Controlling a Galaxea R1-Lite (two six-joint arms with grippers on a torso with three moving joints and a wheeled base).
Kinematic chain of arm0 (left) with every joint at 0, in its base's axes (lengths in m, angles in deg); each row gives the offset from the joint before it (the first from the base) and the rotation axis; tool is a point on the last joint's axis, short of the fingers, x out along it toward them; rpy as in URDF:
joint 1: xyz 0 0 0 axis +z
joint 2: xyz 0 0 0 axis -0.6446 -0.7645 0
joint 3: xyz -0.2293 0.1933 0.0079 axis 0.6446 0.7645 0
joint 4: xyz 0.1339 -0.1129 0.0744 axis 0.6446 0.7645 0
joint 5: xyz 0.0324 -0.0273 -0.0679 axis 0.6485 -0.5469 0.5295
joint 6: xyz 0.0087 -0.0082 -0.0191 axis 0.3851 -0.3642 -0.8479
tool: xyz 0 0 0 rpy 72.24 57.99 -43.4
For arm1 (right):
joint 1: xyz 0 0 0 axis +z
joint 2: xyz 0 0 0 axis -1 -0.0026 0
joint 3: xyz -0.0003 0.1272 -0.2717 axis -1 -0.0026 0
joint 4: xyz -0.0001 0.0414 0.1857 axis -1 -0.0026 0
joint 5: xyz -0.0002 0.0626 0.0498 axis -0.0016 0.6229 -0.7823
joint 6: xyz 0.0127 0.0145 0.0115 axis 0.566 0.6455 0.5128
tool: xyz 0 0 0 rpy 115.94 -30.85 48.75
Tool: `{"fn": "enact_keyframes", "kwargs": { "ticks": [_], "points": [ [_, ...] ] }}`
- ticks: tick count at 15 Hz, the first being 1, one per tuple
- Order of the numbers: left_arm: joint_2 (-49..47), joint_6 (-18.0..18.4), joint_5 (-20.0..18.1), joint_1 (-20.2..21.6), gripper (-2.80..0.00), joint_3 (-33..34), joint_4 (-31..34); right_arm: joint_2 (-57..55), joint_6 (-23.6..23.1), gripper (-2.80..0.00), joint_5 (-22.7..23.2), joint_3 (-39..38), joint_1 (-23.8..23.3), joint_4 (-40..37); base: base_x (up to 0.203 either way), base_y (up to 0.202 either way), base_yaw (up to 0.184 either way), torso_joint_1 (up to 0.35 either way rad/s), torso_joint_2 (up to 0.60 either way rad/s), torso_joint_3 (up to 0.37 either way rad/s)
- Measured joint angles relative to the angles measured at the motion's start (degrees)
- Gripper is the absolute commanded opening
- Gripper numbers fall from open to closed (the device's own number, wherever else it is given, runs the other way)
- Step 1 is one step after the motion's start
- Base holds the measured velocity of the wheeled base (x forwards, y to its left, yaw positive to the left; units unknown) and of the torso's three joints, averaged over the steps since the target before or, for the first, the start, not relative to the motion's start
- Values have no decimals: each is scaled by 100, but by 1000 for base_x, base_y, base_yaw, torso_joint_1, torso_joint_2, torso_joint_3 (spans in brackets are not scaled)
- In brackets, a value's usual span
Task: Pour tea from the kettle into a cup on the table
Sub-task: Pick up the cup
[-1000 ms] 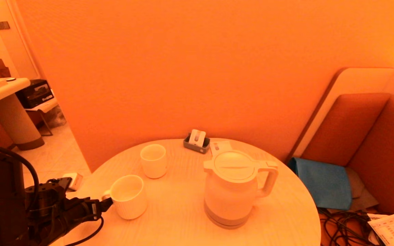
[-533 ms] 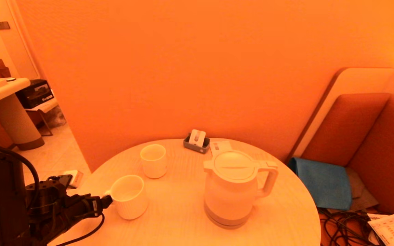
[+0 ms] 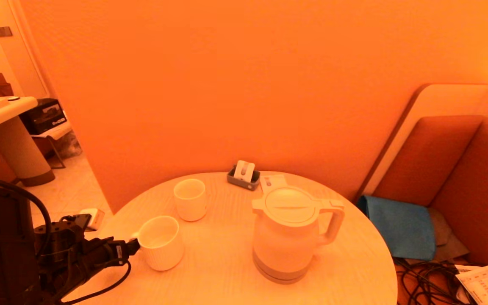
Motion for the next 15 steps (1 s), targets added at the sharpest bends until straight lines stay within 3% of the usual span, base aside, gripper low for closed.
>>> {"fn": "enact_keyframes", "kwargs": {
  "ticks": [15],
  "points": [
    [-63,119,-4,-17,0,71,0,0,0,-280,2,0,0,2,0,0,0,0,0,0]
  ]
}}
